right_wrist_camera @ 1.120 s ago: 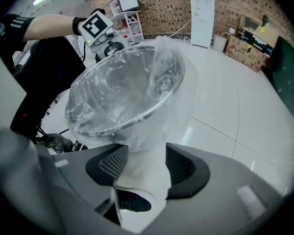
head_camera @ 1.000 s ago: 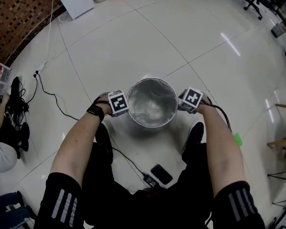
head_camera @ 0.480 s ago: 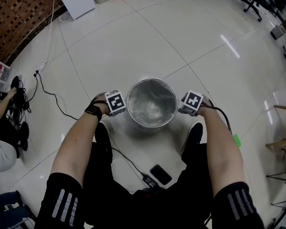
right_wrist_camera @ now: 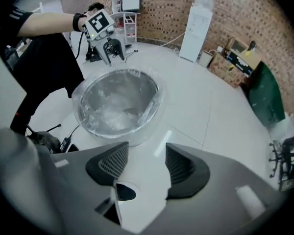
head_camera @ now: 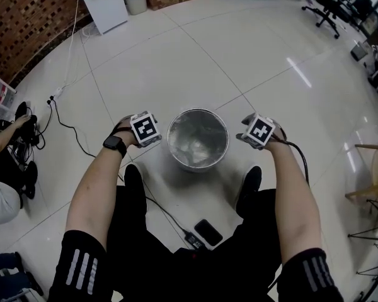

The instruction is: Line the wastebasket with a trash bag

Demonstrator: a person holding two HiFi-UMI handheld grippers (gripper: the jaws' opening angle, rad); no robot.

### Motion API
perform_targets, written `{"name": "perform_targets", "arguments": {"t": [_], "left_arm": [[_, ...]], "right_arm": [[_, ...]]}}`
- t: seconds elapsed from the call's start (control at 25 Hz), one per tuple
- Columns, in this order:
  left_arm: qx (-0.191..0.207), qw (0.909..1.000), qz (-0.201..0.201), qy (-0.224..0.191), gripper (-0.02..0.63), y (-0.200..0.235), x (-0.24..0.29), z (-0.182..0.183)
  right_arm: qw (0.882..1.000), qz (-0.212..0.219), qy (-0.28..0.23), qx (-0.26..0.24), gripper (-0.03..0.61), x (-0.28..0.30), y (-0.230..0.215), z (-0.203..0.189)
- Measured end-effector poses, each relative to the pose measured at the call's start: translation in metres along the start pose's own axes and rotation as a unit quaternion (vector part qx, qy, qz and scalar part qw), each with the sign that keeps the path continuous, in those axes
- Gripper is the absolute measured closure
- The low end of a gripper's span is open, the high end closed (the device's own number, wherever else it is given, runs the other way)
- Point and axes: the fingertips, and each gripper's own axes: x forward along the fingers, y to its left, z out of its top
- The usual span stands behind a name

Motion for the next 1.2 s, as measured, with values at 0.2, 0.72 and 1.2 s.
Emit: {"name": "perform_targets", "arguments": {"t": [0.2, 0.72, 1.2], "left_arm": [[0.003, 0.9997, 0.025, -0.005, 0.376, -0.003, -0.034, 0.000], [-0.022, 0.9858, 0.096, -0.136, 0.394, -0.041, -0.127, 0.046], [-0.079, 0.9310, 0.118, -0.336, 0.479, -0.056, -0.195, 0.122]], "right_arm": [[0.992, -0.058, -0.105, -0.028, 0.333, -0.062, 0.004, 0.068], [0.942, -0.114, -0.315, 0.004, 0.480, -0.168, 0.058, 0.132], [0.924, -0.072, -0.372, 0.044, 0.571, -0.180, 0.083, 0.148]]}}
